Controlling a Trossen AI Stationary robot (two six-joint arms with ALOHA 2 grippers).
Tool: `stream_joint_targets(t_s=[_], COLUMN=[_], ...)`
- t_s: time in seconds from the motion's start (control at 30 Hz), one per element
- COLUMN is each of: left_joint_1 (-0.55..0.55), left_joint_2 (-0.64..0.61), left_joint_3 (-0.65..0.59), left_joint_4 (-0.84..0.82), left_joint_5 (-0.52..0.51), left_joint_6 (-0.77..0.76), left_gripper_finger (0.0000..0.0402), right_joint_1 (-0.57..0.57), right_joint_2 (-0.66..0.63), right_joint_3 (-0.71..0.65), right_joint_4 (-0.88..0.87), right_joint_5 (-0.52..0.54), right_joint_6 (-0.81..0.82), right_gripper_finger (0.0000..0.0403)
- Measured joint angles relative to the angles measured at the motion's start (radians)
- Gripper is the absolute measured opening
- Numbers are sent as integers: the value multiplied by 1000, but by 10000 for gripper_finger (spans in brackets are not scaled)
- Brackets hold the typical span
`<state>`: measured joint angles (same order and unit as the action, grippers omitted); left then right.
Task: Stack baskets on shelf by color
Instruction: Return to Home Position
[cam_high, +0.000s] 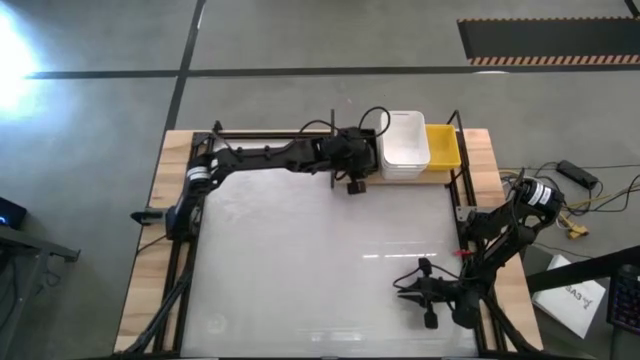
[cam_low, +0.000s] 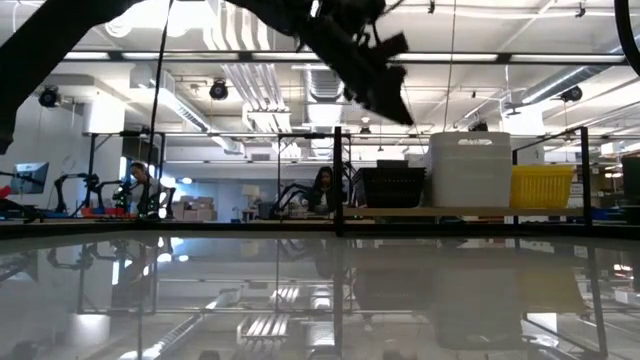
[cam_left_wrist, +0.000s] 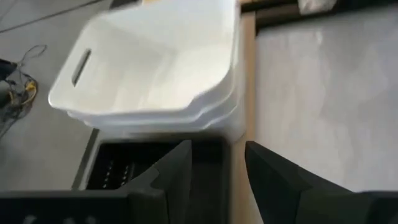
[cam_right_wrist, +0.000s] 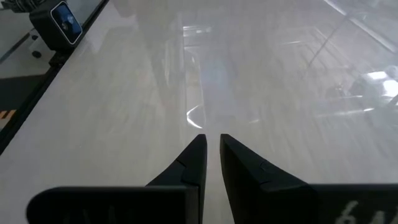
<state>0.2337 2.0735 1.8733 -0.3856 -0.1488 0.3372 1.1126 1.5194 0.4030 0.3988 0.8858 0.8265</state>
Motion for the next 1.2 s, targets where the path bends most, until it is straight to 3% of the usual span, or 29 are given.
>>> stream_joint_targets(t_s=[0.23, 0.37, 0.5, 0.67, 0.77, 0.9, 1.03, 1.2], left_joint_1=[-89, -169, -270, -386, -431, -456, -460, -454], left_joint_2=[-103, -186, -285, -410, -502, -635, -779, -951], left_joint_3=[-34, -87, -190, -366, -496, -704, -928, -1182], left_joint_4=[-51, -98, -87, -43, -11, 84, 290, 558], left_joint_5=[-18, -24, -118, -310, -356, -358, -358, -346], left_joint_6=[-122, -190, -238, -323, -403, -528, -570, -593], left_gripper_finger=[134, 134, 134, 134, 134, 134, 134, 134], right_joint_1=[0, -15, -116, -337, -522, -787, -995, -1154], right_joint_2=[0, -1, -21, -118, -284, -619, -940, -1172], right_joint_3=[-2, -2, -3, -19, -76, -146, -137, -81], right_joint_4=[1, 10, 64, 176, 137, 8, -306, -540], right_joint_5=[35, -27, -191, -491, -678, -891, -965, -1070], right_joint_6=[11, 8, -113, -469, -596, -650, -665, -724], right_gripper_finger=[38, 37, 22, 9, 9, 9, 8, 8])
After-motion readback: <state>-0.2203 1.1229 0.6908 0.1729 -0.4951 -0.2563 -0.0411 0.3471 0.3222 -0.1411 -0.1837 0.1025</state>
